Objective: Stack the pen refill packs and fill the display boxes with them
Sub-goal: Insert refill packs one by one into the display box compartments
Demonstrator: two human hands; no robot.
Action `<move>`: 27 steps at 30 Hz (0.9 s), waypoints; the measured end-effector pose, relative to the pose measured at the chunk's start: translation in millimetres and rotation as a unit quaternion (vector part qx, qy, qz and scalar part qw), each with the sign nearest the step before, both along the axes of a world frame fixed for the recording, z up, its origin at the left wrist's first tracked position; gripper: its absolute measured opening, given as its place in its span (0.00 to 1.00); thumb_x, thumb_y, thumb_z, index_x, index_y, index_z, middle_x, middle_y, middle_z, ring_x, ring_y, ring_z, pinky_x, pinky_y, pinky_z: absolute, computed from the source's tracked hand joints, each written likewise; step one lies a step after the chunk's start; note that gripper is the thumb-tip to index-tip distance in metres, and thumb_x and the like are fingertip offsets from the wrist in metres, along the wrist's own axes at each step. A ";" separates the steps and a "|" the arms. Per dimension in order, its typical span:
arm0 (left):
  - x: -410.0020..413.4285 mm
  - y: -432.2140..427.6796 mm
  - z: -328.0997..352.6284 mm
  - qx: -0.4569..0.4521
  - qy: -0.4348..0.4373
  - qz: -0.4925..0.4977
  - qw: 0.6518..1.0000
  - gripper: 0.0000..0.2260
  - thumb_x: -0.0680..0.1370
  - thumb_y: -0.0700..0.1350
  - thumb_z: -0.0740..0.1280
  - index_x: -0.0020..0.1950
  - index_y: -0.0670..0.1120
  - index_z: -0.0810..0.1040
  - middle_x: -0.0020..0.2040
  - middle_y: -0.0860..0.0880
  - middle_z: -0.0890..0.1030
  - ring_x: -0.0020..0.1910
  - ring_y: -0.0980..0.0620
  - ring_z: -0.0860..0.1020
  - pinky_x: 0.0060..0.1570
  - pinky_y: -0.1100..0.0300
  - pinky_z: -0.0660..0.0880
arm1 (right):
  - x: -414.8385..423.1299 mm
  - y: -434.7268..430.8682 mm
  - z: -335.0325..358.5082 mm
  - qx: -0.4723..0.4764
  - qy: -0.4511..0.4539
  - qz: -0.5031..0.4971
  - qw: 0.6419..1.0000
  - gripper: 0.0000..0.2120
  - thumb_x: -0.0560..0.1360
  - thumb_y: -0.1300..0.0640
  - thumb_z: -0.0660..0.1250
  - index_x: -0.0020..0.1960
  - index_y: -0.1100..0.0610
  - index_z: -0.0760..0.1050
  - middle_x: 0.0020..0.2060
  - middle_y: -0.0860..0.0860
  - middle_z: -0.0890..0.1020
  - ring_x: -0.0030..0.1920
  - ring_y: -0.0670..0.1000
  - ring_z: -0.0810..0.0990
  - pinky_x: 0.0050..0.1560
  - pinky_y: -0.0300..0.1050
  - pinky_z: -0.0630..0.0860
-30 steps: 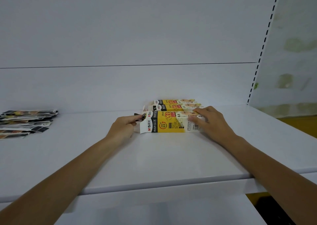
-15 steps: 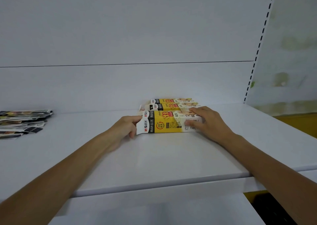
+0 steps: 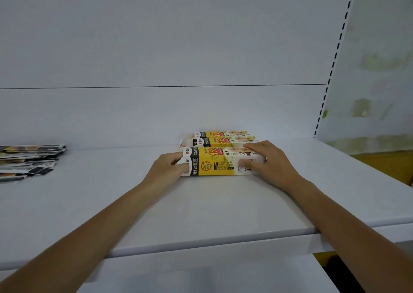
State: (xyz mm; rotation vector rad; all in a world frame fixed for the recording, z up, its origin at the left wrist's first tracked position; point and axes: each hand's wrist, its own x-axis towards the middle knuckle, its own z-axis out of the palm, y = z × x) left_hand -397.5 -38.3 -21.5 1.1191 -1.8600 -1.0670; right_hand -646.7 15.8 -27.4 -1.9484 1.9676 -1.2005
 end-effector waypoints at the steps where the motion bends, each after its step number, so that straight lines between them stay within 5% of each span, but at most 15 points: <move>1: -0.8 1.8 -0.7 -0.031 -0.002 0.015 0.999 0.13 0.68 0.43 0.63 0.49 0.54 0.82 0.47 0.54 0.83 0.49 0.54 0.79 0.47 0.64 0.72 | -0.7 -0.1 -0.3 -0.003 -0.003 -0.002 1.000 0.26 0.68 0.46 0.72 0.64 0.51 0.74 0.56 0.46 0.72 0.56 0.42 0.69 0.58 0.34 0.63; 6: 1.9 1.3 -1.3 -0.155 0.054 0.118 0.979 0.10 0.72 0.36 0.67 0.51 0.47 0.78 0.48 0.54 0.80 0.41 0.63 0.78 0.36 0.76 0.72 | -8.0 0.1 -1.9 -0.012 0.005 -0.029 0.999 0.26 0.69 0.48 0.72 0.64 0.54 0.74 0.59 0.49 0.72 0.56 0.43 0.69 0.57 0.33 0.62; 9: 7.0 -0.2 -6.0 -0.184 -0.046 0.052 0.980 0.09 0.72 0.39 0.69 0.50 0.50 0.79 0.44 0.56 0.80 0.40 0.63 0.77 0.40 0.79 0.68 | -11.6 -1.5 -3.1 -0.014 0.000 -0.061 0.998 0.25 0.71 0.49 0.71 0.65 0.56 0.72 0.63 0.52 0.71 0.62 0.49 0.69 0.60 0.35 0.60; 12: 3.4 5.5 -8.3 -0.225 -0.191 -0.041 0.955 0.13 0.75 0.45 0.67 0.59 0.54 0.77 0.45 0.62 0.75 0.46 0.59 0.74 0.40 0.76 0.66 | -9.6 -4.9 -3.2 0.020 0.000 -0.087 0.996 0.26 0.72 0.46 0.69 0.67 0.53 0.70 0.68 0.53 0.66 0.68 0.51 0.65 0.65 0.41 0.59; 16: 1.9 -0.7 -3.6 -0.202 -0.254 -0.077 0.943 0.14 0.78 0.47 0.61 0.63 0.52 0.74 0.56 0.54 0.79 0.55 0.53 0.75 0.52 0.60 0.71 | -5.1 -4.8 -0.4 0.046 -0.004 -0.086 0.995 0.24 0.74 0.47 0.67 0.67 0.54 0.67 0.64 0.53 0.73 0.62 0.52 0.70 0.57 0.42 0.64; 20: 9.9 0.1 2.4 -0.212 -0.235 -0.079 0.945 0.14 0.79 0.43 0.60 0.63 0.51 0.75 0.56 0.56 0.78 0.49 0.55 0.75 0.46 0.71 0.69 | -4.8 -3.5 5.5 0.079 0.020 -0.094 0.992 0.24 0.74 0.48 0.66 0.67 0.54 0.67 0.61 0.52 0.75 0.58 0.53 0.73 0.53 0.46 0.67; 23: 29.6 -5.9 5.5 -0.259 -0.250 -0.036 0.932 0.15 0.78 0.43 0.61 0.65 0.49 0.73 0.61 0.51 0.75 0.61 0.51 0.72 0.56 0.65 0.65 | 0.7 -7.4 15.3 0.092 0.077 -0.108 0.987 0.30 0.71 0.43 0.68 0.68 0.53 0.66 0.66 0.54 0.72 0.64 0.56 0.69 0.61 0.52 0.67; 27: 73.3 -12.2 4.9 -0.276 -0.235 0.020 0.932 0.15 0.78 0.42 0.62 0.64 0.49 0.74 0.64 0.52 0.75 0.64 0.52 0.70 0.61 0.65 0.62 | 56.6 -20.1 37.5 -0.036 0.099 -0.080 0.991 0.30 0.74 0.51 0.67 0.72 0.55 0.62 0.73 0.53 0.61 0.73 0.53 0.55 0.70 0.50 0.54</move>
